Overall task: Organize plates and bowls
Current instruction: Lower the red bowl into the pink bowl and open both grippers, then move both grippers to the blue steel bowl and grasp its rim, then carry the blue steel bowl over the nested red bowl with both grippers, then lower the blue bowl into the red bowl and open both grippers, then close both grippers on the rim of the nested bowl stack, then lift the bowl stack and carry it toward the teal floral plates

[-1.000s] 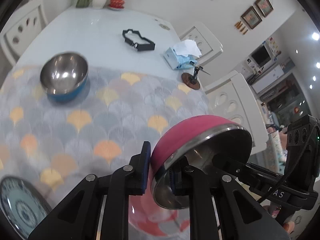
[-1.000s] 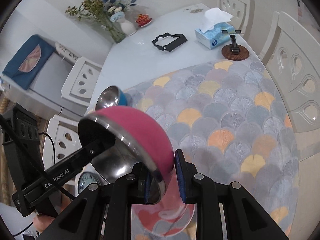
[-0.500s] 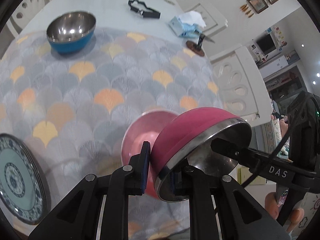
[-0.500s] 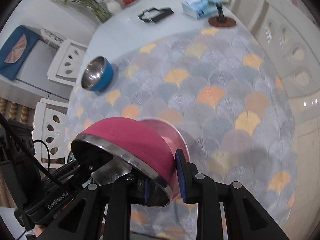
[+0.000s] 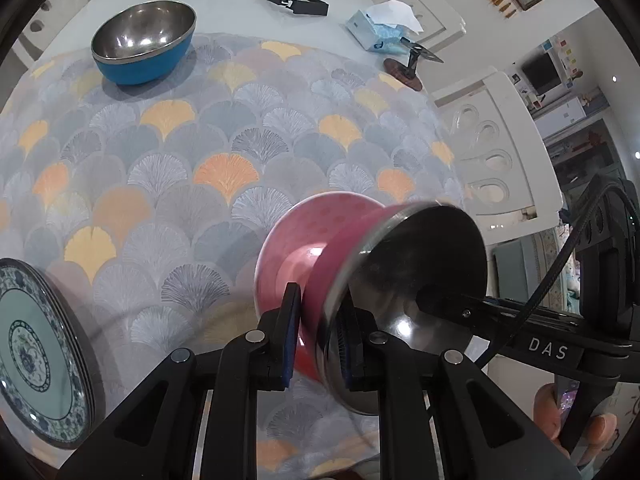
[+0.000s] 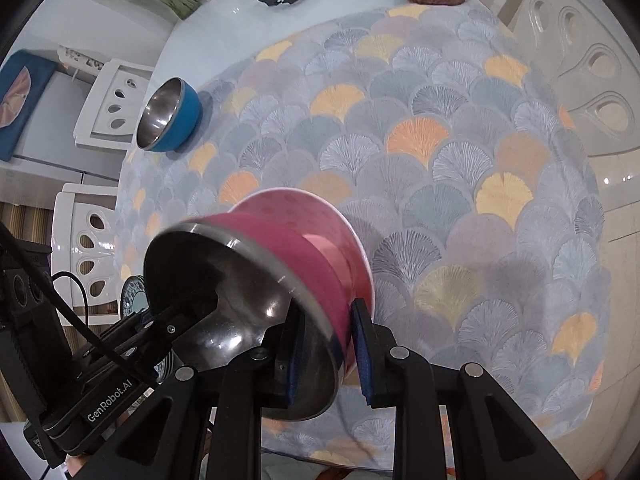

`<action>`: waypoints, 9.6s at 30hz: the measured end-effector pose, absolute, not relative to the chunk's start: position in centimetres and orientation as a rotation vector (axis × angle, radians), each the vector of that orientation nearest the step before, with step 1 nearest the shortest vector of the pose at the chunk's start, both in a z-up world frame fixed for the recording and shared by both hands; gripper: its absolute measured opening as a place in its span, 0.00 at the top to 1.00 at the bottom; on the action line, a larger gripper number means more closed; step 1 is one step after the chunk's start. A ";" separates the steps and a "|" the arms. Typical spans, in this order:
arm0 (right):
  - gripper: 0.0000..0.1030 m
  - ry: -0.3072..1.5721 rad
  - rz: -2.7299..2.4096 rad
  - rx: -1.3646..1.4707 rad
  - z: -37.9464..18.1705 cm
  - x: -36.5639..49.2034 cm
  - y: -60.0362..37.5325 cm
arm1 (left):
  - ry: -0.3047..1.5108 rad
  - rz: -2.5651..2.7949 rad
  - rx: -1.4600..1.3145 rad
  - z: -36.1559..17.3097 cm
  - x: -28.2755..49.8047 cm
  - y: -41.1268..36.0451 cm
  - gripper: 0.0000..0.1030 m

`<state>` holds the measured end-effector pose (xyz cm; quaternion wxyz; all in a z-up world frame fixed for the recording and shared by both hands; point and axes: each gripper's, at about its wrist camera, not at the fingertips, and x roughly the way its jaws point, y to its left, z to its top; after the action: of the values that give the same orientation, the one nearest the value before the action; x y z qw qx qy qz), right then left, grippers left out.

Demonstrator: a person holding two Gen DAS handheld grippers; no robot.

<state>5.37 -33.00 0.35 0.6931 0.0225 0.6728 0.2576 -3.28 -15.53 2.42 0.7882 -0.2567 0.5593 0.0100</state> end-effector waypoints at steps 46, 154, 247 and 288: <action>0.57 1.408 0.678 -0.090 -2.2 6.7 -33.9 | 1.161 0.179 -0.534 4.0 -5.1 -12.1 0.83; 0.83 1.252 0.371 0.158 6.6 4.0 -28.2 | 1.119 -0.192 -0.579 6.4 -2.5 -10.1 0.83; 0.30 1.234 0.636 0.053 6.0 2.4 -34.3 | 1.062 0.103 -0.633 4.5 -12.4 -15.6 0.39; 0.45 1.418 0.734 0.122 -5.4 6.4 -31.9 | 1.127 0.033 -0.940 -5.0 -4.2 -12.9 0.63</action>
<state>6.39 -31.94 -5.43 0.6963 0.0548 0.6356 0.3288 -4.25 -12.90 -4.96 0.7425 -0.4291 0.5141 0.0151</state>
